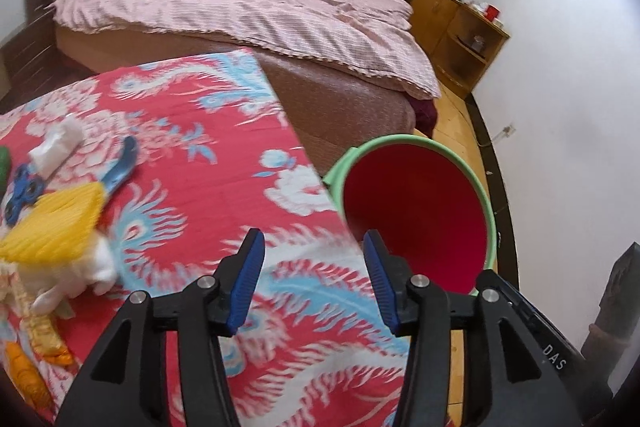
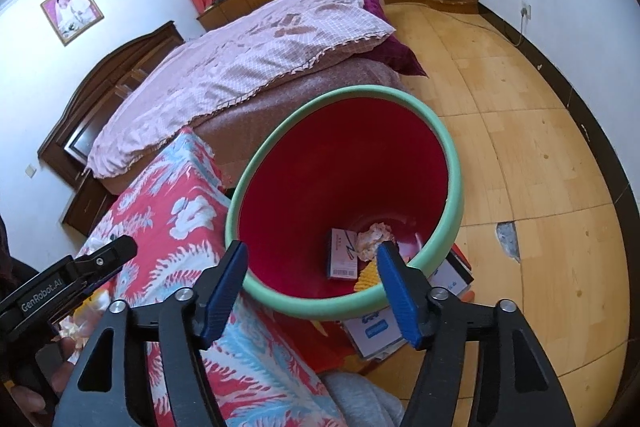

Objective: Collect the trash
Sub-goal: 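Withdraw both open tools from the bucket back toward the table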

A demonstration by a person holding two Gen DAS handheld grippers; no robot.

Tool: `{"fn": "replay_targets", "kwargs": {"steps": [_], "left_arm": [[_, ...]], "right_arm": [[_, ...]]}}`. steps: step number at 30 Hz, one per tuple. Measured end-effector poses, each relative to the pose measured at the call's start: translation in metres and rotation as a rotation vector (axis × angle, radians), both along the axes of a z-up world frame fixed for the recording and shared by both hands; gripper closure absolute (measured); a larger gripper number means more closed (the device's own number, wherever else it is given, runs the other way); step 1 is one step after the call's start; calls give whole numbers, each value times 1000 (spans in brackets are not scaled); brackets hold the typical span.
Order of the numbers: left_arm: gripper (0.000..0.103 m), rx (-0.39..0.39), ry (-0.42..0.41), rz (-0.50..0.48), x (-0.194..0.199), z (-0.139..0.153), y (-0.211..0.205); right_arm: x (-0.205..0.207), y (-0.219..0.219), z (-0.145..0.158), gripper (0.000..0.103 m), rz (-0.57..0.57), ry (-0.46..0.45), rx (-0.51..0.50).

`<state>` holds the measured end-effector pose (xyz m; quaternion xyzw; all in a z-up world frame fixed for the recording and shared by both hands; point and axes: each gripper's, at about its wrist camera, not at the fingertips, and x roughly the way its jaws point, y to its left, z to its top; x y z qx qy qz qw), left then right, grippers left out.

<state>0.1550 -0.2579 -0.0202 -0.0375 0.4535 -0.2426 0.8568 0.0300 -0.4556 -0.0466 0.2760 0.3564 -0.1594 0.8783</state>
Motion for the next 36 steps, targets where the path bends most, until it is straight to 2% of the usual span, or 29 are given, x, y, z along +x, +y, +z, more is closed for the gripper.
{"fn": "replay_targets", "kwargs": {"steps": [16,19,24,36], "left_arm": [[51,25,-15,130,-21,3,84],[51,29,-15,156,-26,3,102],[51,37,-19,204,-33,2,132],[51,103,-2,316,-48,-12,197]], "right_arm": [[-9,47,10,30,72,-30,-13],[-10,57,11,24,94,-41,-15],[-11,75,13,24,129,-45,-23],[-13,108,13,24,185,-36,-29]]}}
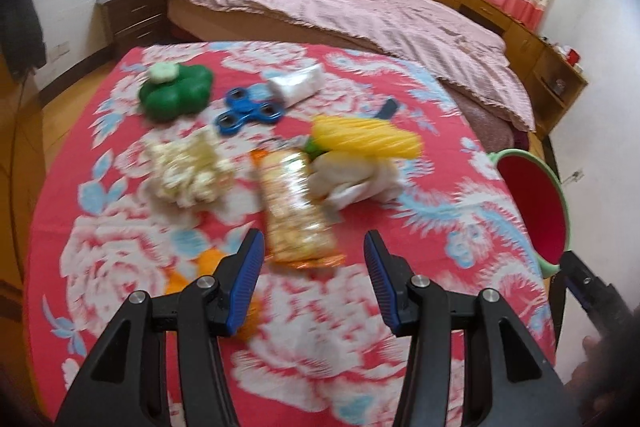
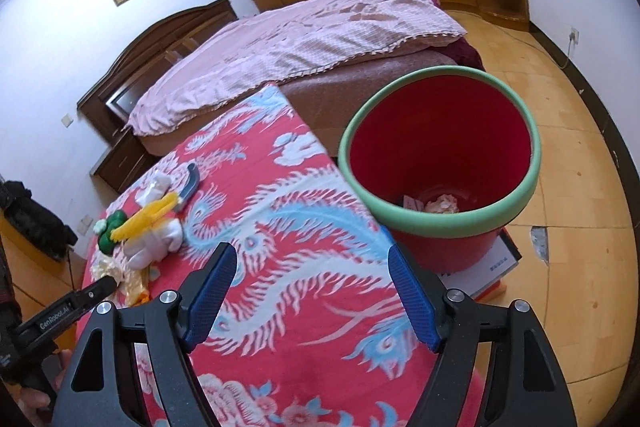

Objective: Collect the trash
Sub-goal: 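Withdraw both open tools from the bucket back toward the table, then move the left tool to the orange cloth bundle and close on it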

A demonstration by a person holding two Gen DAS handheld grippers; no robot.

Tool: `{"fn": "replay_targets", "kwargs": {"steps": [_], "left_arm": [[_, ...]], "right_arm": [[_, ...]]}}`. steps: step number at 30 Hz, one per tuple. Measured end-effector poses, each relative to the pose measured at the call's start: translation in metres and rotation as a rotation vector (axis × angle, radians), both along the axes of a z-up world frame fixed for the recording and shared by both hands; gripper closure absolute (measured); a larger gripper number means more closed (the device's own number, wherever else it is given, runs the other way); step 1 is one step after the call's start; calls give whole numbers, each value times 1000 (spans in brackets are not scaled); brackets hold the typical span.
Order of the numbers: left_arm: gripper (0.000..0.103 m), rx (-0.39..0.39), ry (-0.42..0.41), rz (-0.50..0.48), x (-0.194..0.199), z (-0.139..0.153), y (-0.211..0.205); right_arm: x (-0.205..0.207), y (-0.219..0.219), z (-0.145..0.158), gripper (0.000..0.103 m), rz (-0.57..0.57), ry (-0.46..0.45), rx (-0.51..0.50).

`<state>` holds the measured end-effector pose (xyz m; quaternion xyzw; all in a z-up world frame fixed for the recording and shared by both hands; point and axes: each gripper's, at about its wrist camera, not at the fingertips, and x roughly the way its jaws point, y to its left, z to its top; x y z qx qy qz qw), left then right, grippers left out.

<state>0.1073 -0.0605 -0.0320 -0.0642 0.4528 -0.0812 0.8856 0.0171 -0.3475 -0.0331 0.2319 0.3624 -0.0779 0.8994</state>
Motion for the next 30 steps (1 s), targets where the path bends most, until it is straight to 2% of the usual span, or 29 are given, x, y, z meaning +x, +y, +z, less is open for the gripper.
{"fn": "replay_targets", "kwargs": {"steps": [6,14,21,27,30], "left_arm": [[51,31,31,61,-6,-16,28],[51,24,83,105,-8,-36,50],[51,17,77,91,-10,-41,50],[50,43,66,91,-12,-42,46],[48,90,62,78,-12,-43,39]], "right_arm": [[4,18,-2,24,35,14,-6],[9,34,-5,24,65,33,-22],[13,44,-9,24,87,54,-33],[13,47,-10,24,96,61,-42],[13,48,-11,24,97,65,-41]]}}
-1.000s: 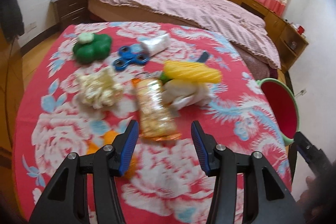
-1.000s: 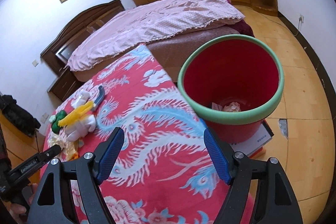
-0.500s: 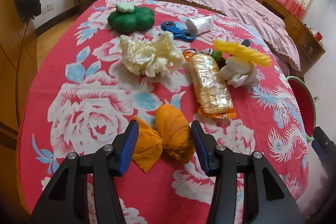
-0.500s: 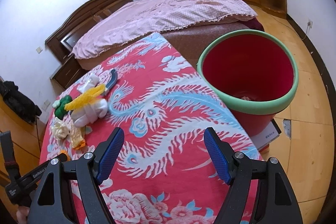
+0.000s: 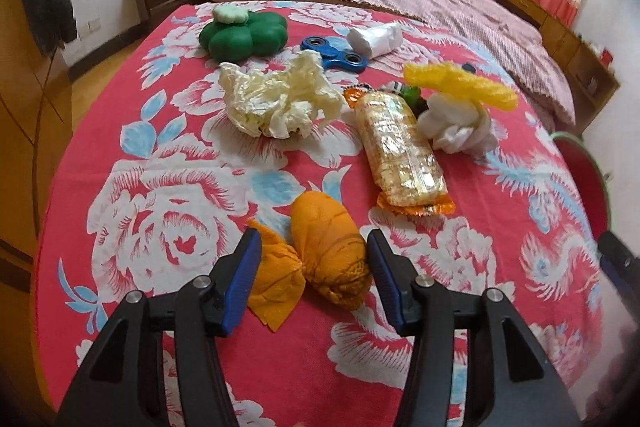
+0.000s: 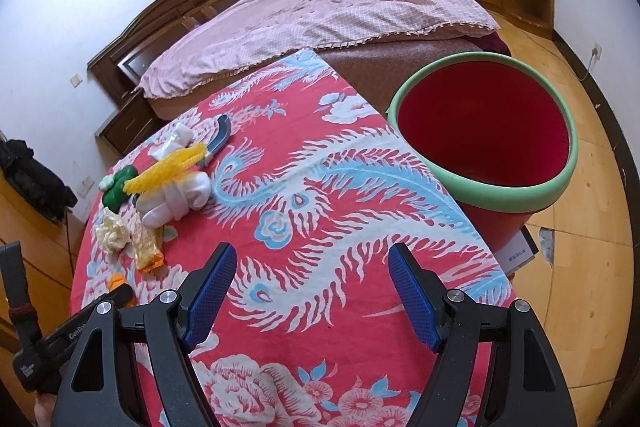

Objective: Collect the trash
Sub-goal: 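Move the left tool to the orange cloth bundle and close on it, then grasp the clear snack bag with the right tool while the left tool holds the orange bundle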

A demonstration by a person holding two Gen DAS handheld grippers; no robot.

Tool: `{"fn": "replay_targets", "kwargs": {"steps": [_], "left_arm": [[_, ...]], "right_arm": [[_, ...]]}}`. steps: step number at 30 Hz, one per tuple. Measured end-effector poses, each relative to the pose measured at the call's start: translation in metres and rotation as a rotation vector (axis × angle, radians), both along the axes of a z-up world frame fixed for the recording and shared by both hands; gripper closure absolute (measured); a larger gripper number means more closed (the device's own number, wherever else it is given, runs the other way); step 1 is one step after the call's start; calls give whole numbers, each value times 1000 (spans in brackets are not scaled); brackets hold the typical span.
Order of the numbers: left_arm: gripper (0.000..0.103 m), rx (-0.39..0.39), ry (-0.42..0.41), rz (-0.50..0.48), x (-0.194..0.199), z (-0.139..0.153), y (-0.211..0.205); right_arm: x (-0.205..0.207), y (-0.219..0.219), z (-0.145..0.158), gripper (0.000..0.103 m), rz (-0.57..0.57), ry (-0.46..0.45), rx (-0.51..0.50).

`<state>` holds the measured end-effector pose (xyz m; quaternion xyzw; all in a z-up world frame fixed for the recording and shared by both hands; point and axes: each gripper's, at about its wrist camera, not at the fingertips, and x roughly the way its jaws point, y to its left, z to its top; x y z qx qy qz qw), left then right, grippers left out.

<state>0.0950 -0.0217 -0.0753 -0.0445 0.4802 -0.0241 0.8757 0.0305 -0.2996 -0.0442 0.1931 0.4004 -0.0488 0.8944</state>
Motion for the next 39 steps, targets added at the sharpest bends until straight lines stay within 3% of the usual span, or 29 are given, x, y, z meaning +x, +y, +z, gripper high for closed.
{"fn": "replay_targets", "kwargs": {"steps": [4,7,12,18,27,39], "left_arm": [[48,49,-13,-16,-2,-2,-7],[49,28,-21,-10,-2,-2,-2],[59,45,-40,-5,-4,-2,-1],[71,-44,-58,26,-2,4,16],[71,-99,-142,42,6,32,38],[71,-85,-220,59,19,43,72]], "right_arm": [[1,1,-2,24,9,6,9],[1,1,-2,24,9,6,8],[1,-1,-4,24,3,9,13],[2,2,-3,24,11,8,9],[18,28,5,24,82,11,-16],[52,93,-2,24,216,44,-34]]}}
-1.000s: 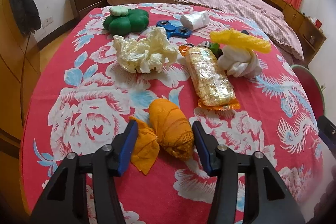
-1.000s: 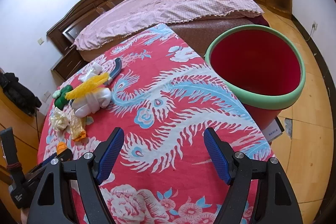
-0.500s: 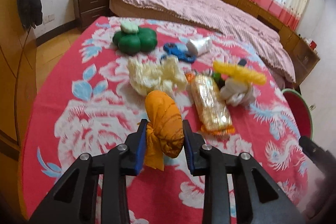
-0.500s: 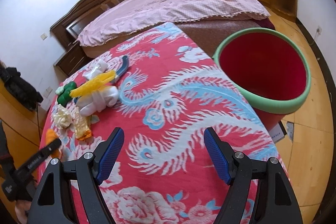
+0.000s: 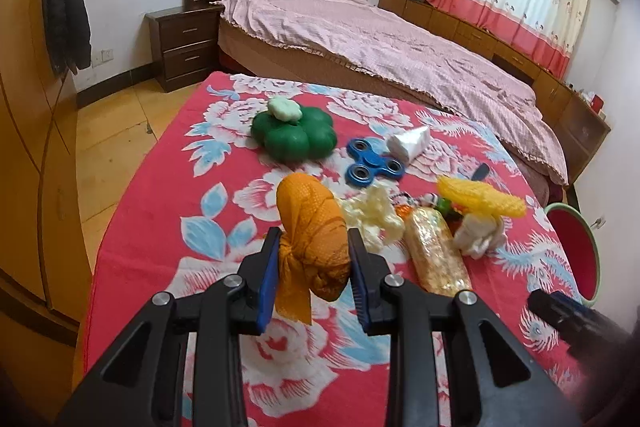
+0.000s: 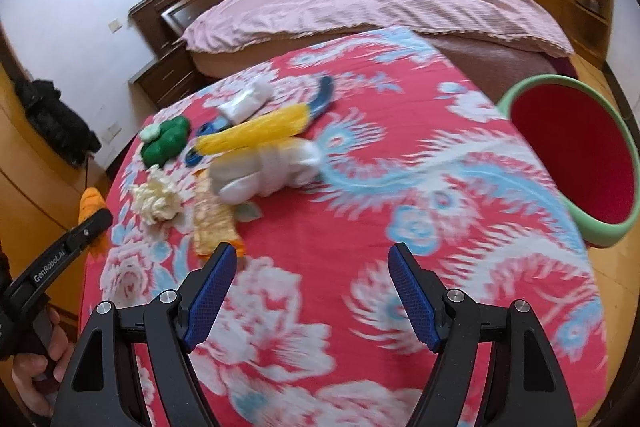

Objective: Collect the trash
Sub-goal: 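Grasp the clear snack bag with the right tool while the left tool holds the orange bundle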

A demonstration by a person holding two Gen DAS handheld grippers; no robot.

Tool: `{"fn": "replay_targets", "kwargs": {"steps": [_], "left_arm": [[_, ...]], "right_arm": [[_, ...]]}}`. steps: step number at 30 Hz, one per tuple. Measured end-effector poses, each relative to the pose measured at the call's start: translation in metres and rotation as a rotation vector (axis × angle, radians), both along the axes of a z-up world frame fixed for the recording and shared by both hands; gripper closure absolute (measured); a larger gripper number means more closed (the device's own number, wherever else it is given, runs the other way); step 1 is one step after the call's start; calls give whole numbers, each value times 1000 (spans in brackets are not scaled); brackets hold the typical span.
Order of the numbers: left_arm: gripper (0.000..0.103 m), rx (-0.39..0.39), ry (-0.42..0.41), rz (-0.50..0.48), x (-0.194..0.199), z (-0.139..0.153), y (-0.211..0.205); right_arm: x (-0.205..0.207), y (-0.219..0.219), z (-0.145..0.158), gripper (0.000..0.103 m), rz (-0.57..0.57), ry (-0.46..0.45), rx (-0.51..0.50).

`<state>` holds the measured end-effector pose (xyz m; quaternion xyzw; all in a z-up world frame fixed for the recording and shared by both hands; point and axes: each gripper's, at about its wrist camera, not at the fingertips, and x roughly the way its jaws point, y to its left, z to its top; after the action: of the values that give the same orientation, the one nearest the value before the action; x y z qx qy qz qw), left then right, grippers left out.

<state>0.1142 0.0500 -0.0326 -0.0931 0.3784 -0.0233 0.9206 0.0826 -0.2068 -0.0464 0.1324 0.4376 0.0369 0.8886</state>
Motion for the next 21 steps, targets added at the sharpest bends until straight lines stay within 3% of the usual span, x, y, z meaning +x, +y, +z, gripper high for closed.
{"fn": "replay_targets", "kwargs": {"steps": [17,21], "left_arm": [[71,-139,29,-21,18,-32,30],[71,-146,35,-43,20,-34,28]], "right_arm": [[44,81,-27,24,89,19,-138],[47,87,-29,30,93,8,-147]]}}
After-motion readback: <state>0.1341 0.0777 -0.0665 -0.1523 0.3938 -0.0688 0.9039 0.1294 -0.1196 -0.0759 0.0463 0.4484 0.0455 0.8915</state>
